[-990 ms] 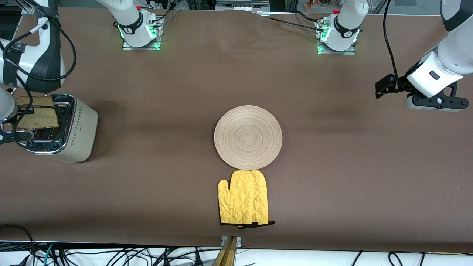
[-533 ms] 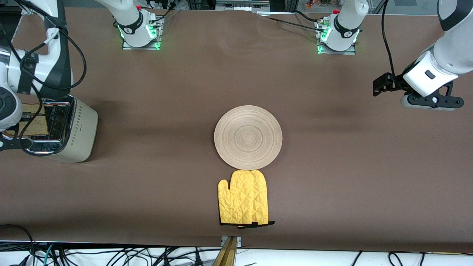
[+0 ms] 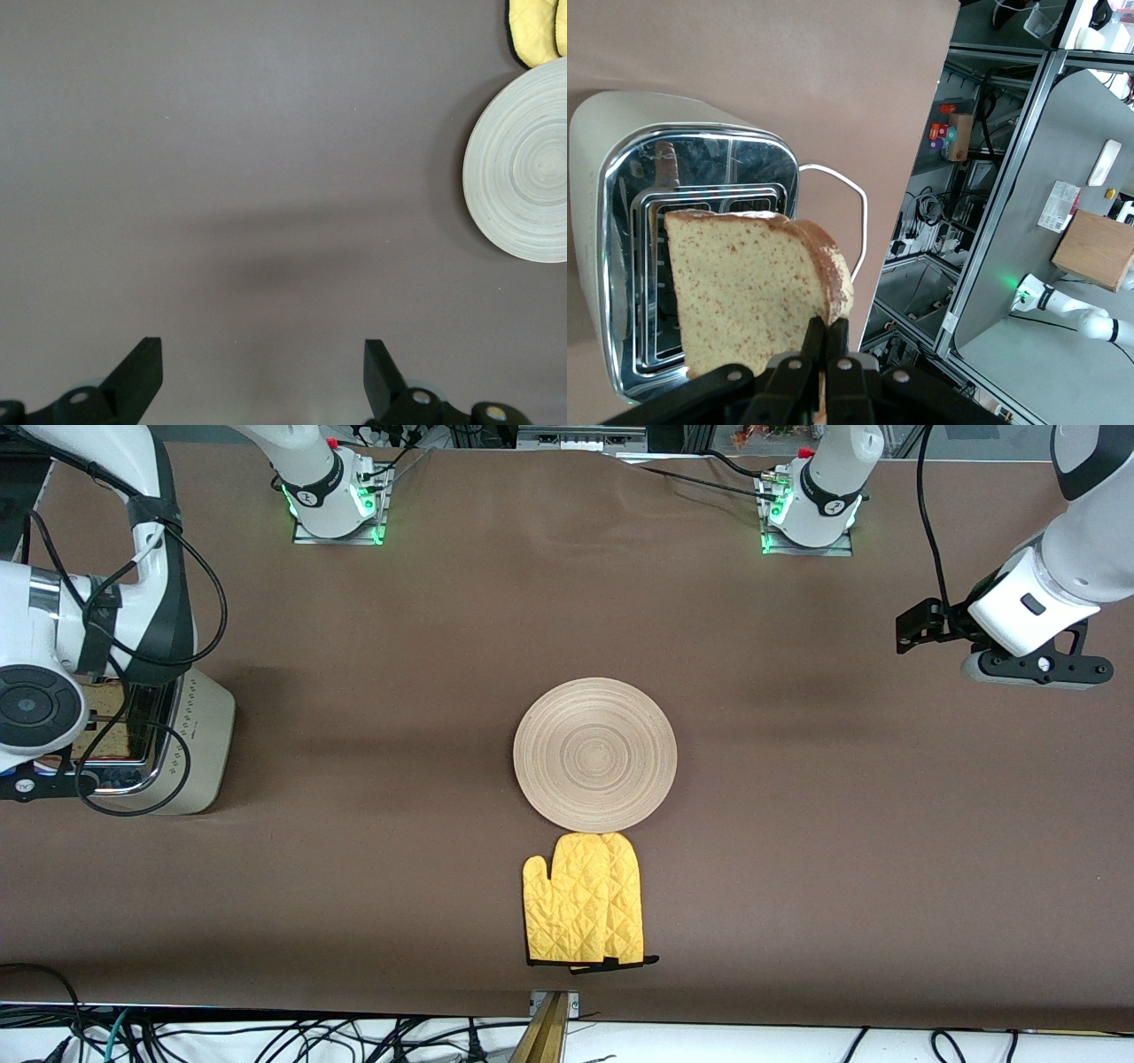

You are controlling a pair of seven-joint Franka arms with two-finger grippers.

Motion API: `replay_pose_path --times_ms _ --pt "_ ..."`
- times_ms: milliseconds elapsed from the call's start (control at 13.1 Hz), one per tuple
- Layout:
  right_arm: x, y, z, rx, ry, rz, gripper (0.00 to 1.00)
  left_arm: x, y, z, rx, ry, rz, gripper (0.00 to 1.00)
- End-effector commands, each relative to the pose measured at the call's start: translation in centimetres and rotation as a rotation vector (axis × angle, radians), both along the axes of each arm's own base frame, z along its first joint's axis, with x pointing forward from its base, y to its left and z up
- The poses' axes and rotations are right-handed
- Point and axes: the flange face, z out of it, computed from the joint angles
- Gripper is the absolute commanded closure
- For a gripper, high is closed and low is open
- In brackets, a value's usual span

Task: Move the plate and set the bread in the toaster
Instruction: 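Lower the bread into the toaster slot with the right gripper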

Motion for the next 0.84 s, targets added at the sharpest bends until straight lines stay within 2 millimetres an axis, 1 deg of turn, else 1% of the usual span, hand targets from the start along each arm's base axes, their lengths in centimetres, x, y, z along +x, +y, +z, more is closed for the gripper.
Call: replay_pose_path --times_ms 0,457,761 --pt "-0.3 0.1 -0.6 -0.006 -0.015 -0.019 1.0 0.2 0.3 0.4 -0.006 0.008 0.012 0.0" --pt "-0.8 -0.2 -1.7 0.0 0.012 -0.037 1.0 0.2 0.0 0.4 -0.006 0.008 0.007 0.0" --pt "-1.0 -0.1 -2.6 0.014 0.008 -0.058 1.0 0.2 0.2 0.5 -0.006 0.006 0.009 0.0"
